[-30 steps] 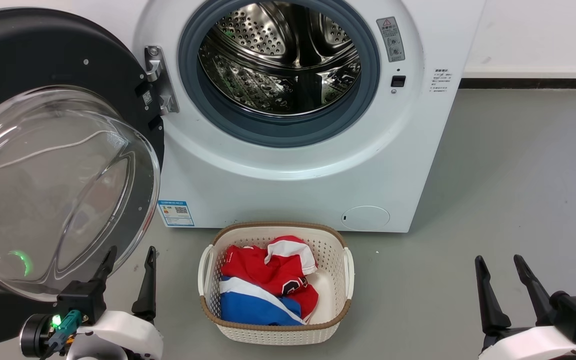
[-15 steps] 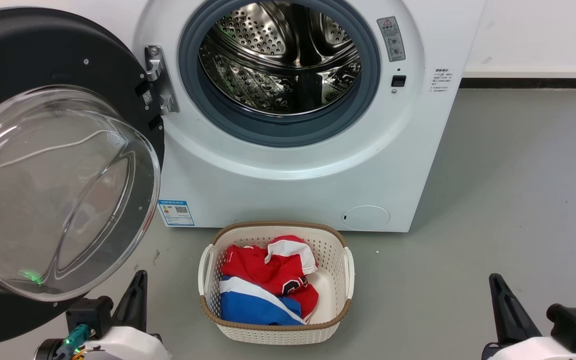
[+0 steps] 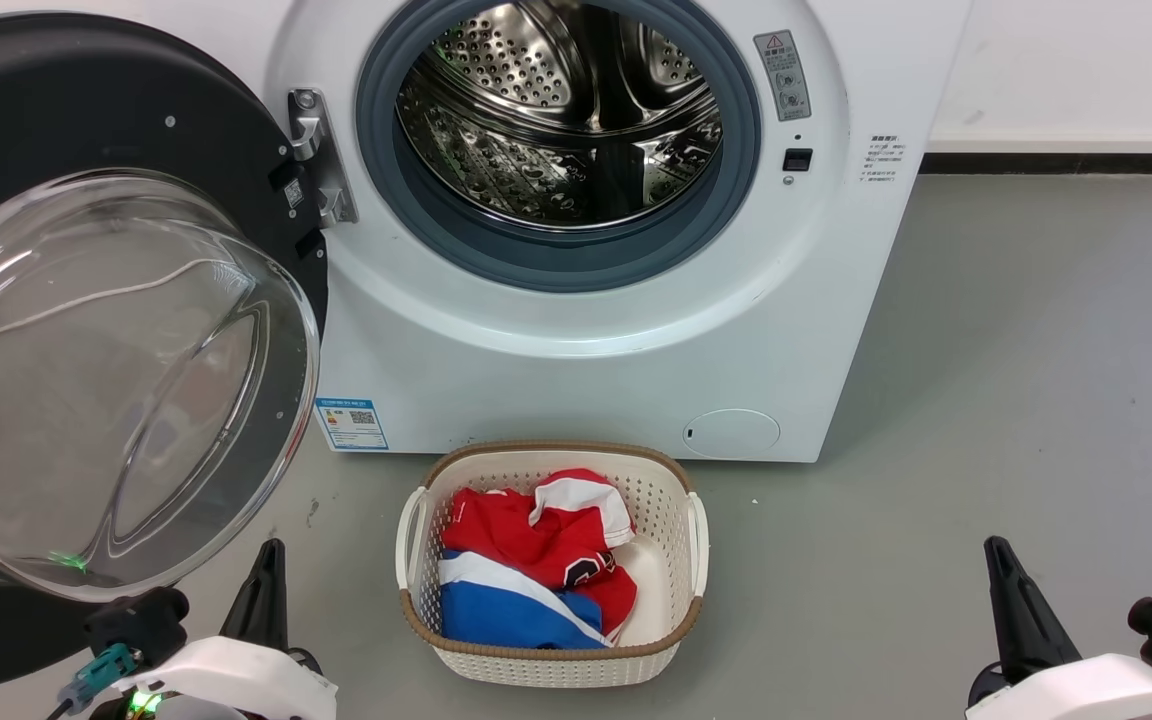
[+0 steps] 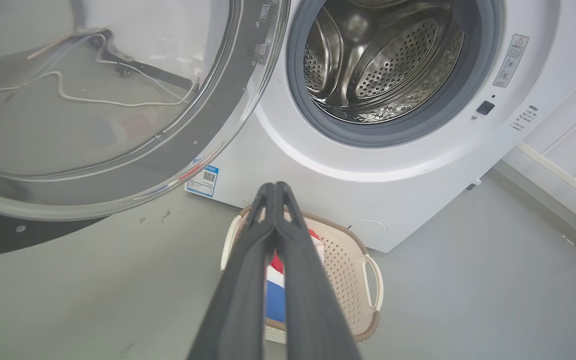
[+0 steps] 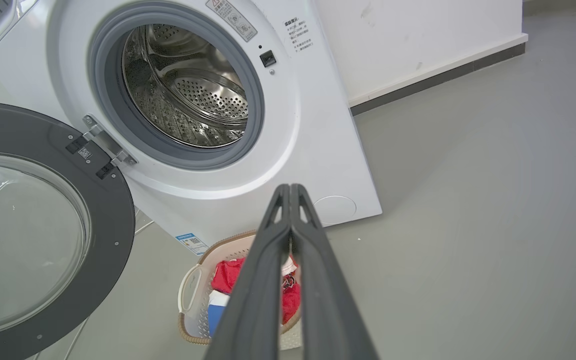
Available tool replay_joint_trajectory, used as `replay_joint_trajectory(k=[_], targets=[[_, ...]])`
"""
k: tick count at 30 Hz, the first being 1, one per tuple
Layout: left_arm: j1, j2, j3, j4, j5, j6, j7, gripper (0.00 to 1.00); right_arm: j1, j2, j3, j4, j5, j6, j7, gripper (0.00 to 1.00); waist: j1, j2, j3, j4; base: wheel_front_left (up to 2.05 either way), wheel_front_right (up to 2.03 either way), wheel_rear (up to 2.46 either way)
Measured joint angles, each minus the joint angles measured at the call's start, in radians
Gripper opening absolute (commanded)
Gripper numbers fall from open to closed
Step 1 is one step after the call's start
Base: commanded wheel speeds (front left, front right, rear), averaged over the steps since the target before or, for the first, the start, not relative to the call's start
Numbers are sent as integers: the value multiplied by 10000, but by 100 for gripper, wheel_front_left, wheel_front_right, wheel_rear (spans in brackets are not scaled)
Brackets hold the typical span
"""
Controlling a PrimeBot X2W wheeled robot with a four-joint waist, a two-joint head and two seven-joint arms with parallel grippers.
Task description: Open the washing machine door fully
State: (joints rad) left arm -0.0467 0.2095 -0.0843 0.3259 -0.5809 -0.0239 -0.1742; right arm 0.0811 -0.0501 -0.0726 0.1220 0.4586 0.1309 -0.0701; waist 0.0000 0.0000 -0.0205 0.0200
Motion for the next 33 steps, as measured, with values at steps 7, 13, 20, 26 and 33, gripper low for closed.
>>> replay_joint_trajectory(k=[7, 13, 20, 26, 33], targets=[[-29, -153, 205, -75, -1035, -113, 284, 0, -158, 0, -35, 115, 1164, -2, 165, 0, 0, 0, 15, -13, 0, 0, 0], [-54, -288, 341, -136, -1866, -201, 500, 0, -269, 0, -71, 219, 2059, -2, 320, 0, 0, 0, 28, -24, 0, 0, 0], [-136, -410, 533, -209, -2765, -280, 757, 0, -463, 0, -109, 330, 3099, -2, 464, 0, 0, 0, 44, -37, 0, 0, 0], [-151, -556, 656, -268, -3486, -353, 943, 0, -617, 0, -134, 405, 3889, -2, 614, 0, 0, 0, 57, -48, 0, 0, 0], [-205, -646, 826, -326, -4276, -418, 1193, 0, -772, 0, -161, 502, 4773, -2, 729, 0, 0, 0, 72, -61, 0, 0, 0]])
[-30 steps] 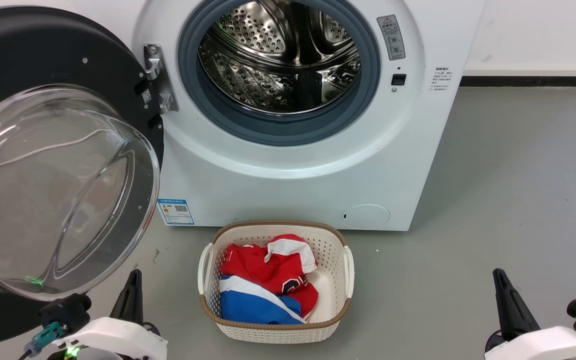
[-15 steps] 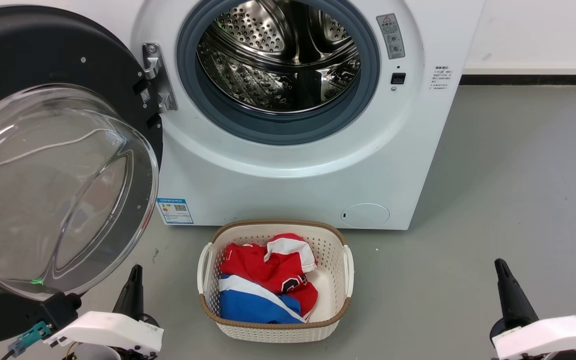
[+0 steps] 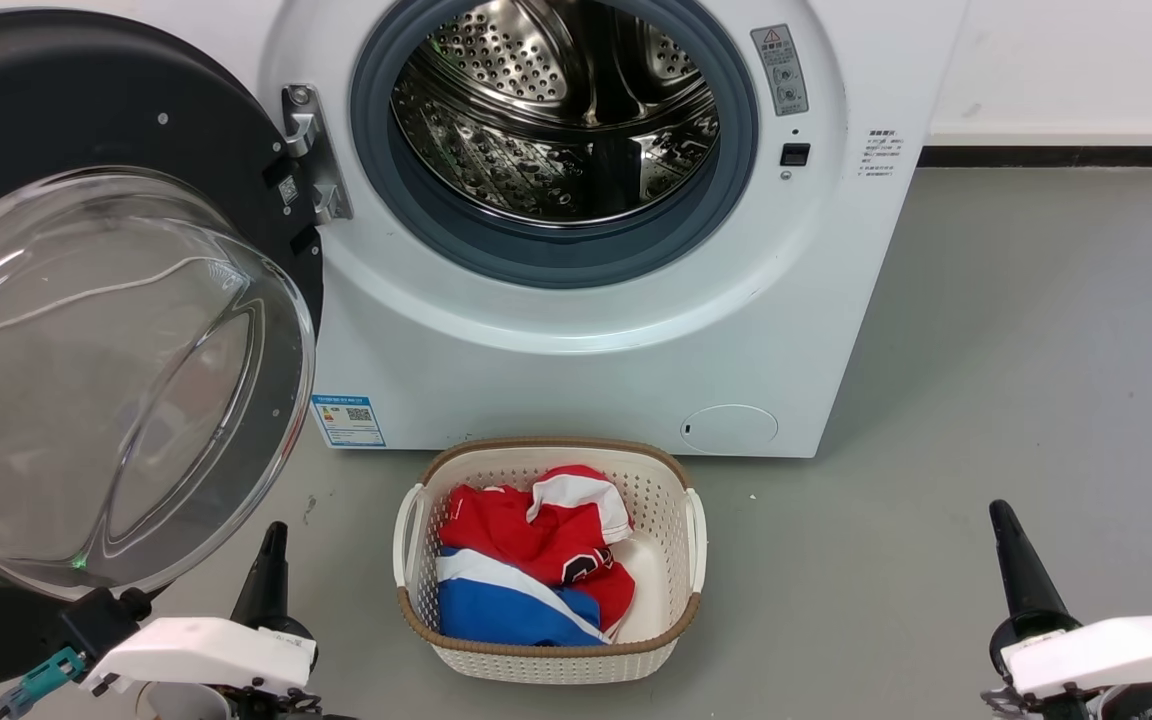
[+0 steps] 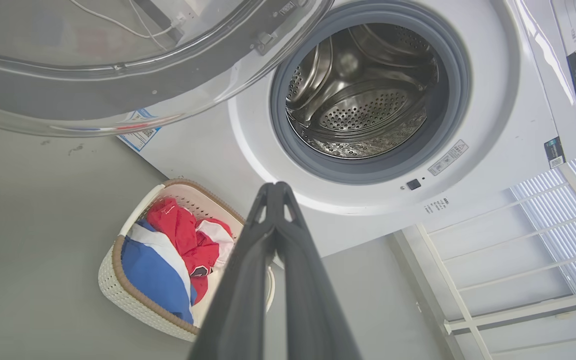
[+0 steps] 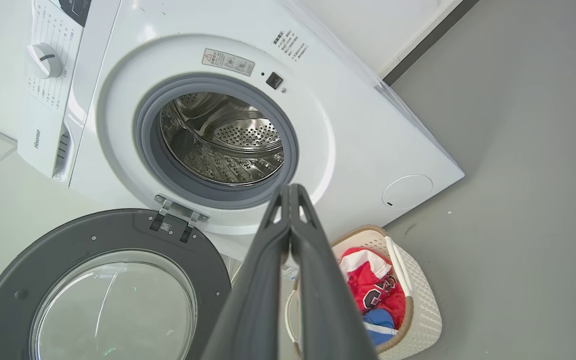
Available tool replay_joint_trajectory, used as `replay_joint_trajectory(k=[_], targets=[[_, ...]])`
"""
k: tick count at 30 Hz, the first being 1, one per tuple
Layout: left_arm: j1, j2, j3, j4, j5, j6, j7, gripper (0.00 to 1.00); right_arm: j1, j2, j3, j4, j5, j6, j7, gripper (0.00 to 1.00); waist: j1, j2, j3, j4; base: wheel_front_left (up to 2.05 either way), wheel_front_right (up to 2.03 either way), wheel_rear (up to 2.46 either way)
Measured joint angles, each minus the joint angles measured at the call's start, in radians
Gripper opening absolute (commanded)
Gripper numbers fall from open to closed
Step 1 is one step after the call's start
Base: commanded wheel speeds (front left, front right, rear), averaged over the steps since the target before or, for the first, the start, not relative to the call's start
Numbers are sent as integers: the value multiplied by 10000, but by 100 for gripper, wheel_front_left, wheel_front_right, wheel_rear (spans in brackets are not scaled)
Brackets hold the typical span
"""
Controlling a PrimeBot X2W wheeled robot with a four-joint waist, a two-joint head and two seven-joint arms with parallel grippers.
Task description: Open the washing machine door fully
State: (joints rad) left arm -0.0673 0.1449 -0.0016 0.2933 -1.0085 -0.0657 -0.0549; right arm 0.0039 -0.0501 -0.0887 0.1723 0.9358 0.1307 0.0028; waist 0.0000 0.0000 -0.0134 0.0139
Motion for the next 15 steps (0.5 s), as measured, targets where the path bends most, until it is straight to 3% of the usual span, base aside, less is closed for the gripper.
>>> replay_joint_trajectory(k=[15], targets=[[-63, -257, 295, -115, -1507, -140, 431, 0, -211, 0, -63, 196, 1672, 0, 288, 0, 0, 0, 32, -27, 0, 0, 0]])
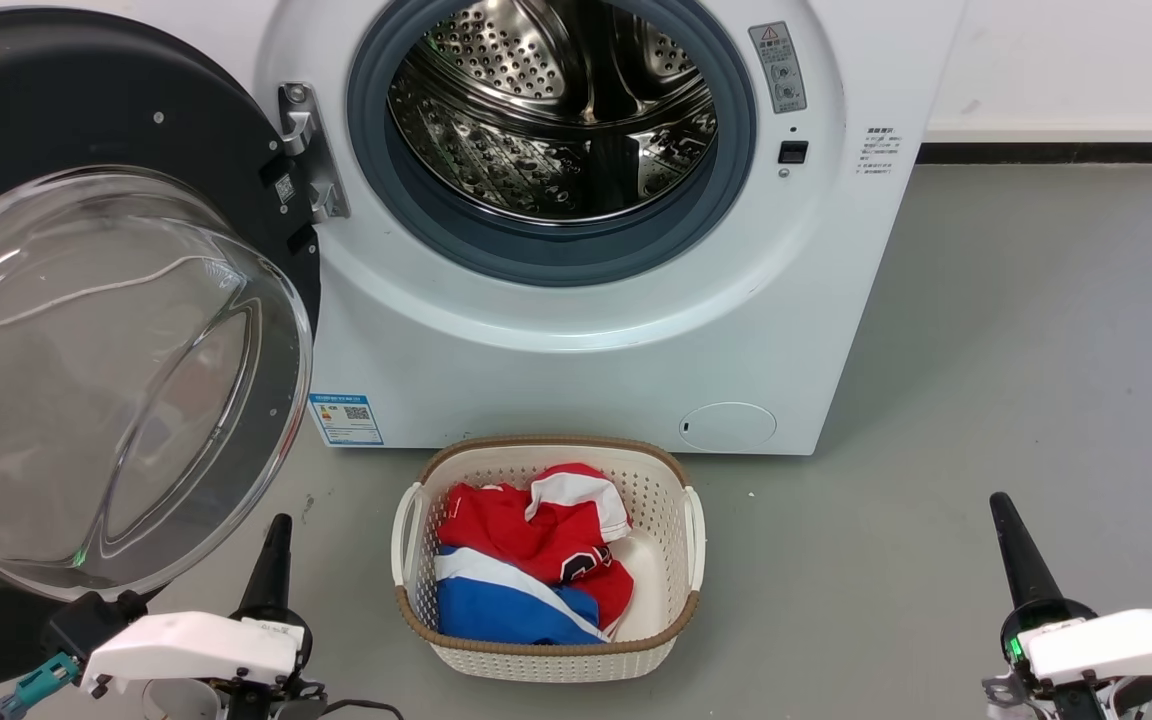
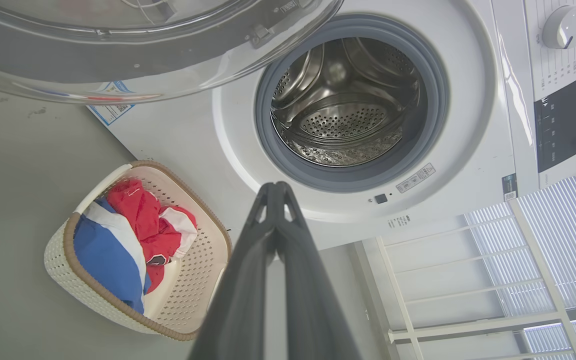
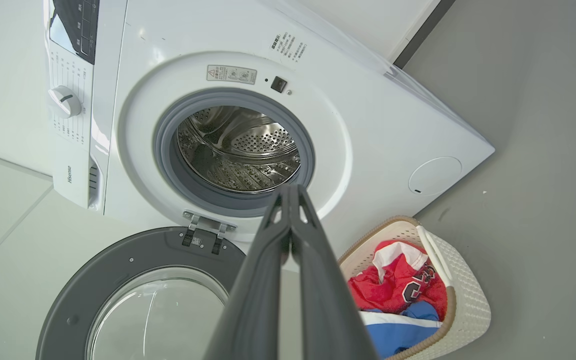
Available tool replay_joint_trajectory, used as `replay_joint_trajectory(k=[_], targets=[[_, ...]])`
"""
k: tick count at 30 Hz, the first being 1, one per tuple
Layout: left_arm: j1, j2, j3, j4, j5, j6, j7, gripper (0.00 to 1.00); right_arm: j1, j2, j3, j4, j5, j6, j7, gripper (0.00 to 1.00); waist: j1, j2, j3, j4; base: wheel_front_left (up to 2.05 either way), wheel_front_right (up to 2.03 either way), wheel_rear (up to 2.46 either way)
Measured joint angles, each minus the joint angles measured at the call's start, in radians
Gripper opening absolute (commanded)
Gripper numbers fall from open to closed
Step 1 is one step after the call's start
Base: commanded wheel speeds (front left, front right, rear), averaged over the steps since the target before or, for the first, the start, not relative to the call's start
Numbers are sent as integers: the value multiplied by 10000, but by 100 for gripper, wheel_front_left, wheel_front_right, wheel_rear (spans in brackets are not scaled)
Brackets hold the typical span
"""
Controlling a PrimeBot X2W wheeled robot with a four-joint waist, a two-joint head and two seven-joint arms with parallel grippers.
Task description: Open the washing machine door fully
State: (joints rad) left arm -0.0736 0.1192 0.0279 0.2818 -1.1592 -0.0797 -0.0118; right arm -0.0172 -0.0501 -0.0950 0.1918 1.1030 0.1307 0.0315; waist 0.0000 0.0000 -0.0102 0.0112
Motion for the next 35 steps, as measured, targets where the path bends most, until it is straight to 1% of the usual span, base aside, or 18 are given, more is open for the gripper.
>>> replay_joint_trajectory(k=[14, 35], targets=[[-105, -201, 245, -109, -1313, -173, 360, 0, -252, 0, -52, 146, 1503, 0, 234, 0, 0, 0, 33, -28, 0, 0, 0], [-186, -431, 552, -224, -2913, -324, 809, 0, -563, 0, -117, 339, 3275, 0, 531, 0, 0, 0, 78, -66, 0, 0, 0]])
